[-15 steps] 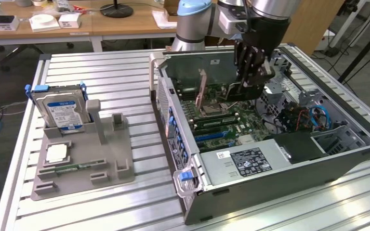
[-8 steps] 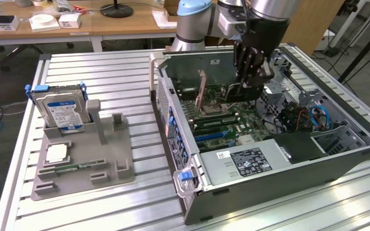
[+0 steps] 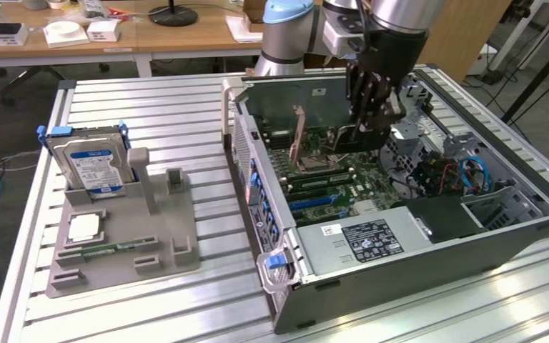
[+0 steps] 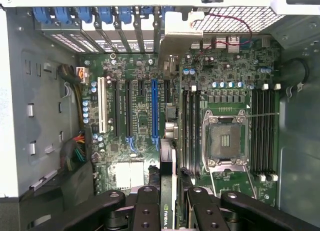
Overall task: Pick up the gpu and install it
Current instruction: 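Insert the gpu into the slot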
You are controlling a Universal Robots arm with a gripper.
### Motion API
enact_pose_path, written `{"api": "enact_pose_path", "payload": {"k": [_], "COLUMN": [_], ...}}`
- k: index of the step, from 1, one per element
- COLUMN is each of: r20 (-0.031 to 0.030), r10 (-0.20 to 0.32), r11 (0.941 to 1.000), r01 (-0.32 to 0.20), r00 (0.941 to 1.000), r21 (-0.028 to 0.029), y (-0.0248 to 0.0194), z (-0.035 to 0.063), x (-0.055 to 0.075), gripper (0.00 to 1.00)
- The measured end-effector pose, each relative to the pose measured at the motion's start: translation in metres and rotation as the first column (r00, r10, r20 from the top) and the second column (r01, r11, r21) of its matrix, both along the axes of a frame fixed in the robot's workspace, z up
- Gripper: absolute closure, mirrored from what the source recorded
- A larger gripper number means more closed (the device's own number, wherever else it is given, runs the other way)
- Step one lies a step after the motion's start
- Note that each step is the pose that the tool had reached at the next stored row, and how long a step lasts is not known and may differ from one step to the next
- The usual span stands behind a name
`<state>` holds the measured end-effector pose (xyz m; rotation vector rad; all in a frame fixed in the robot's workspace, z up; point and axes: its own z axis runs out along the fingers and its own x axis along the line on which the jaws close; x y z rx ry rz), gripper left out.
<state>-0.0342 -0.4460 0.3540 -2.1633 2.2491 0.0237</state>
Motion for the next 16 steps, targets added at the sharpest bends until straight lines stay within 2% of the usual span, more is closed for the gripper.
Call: {"api": "enact_pose_path", "payload": {"k": [16], "r20": [0.0000], "r10": [0.000], "r11": [1.0000], "r01": [0.000], "r00": [1.0000], "r21": [-0.0001], "y": [0.0000], "z": [-0.0044], "x": [-0.0010], "gripper": [0.74]}}
